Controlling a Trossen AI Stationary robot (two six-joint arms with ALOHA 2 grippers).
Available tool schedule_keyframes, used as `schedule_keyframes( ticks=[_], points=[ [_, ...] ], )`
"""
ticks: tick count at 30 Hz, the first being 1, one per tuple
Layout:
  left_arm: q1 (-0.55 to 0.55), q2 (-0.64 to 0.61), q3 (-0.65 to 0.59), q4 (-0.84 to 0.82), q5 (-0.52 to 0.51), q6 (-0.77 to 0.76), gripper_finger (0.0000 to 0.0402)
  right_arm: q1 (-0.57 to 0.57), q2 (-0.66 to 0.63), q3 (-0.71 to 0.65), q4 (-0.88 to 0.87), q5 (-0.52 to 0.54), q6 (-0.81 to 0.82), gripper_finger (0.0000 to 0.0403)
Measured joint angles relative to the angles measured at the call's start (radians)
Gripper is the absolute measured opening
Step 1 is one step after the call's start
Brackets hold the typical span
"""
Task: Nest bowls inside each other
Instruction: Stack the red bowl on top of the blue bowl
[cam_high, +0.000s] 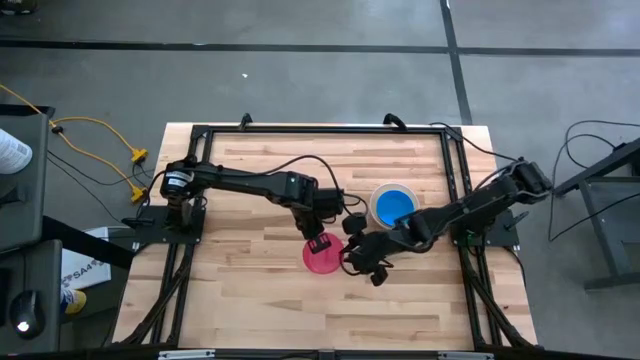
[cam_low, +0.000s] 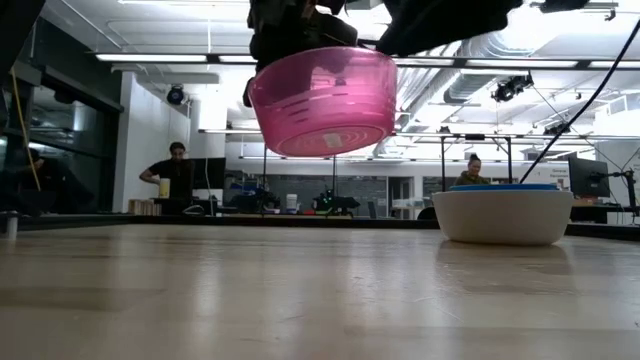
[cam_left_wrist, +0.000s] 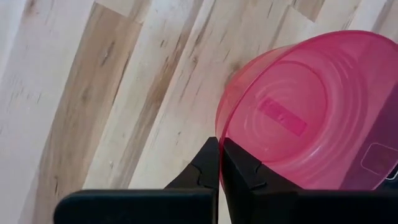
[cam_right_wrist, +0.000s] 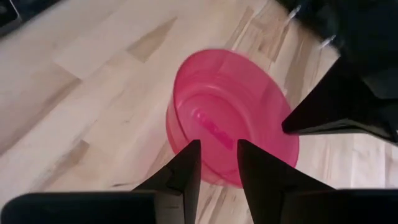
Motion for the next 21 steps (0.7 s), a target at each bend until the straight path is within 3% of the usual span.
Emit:
schedule_keyframes(
  ticks=[7, 21],
  points=[
    [0.013, 0.0, 0.0, -0.078, -0.027, 0.019, 0.0, -0.002, 0.137, 0.156, -0.218, 0.047, -0.006, 0.0098],
    [0.012, 0.0, 0.0, -0.047, -0.054, 0.175, 0.0, -0.007, 0.152, 0.191, -0.221, -0.007, -0.01, 0.0098]
  ],
)
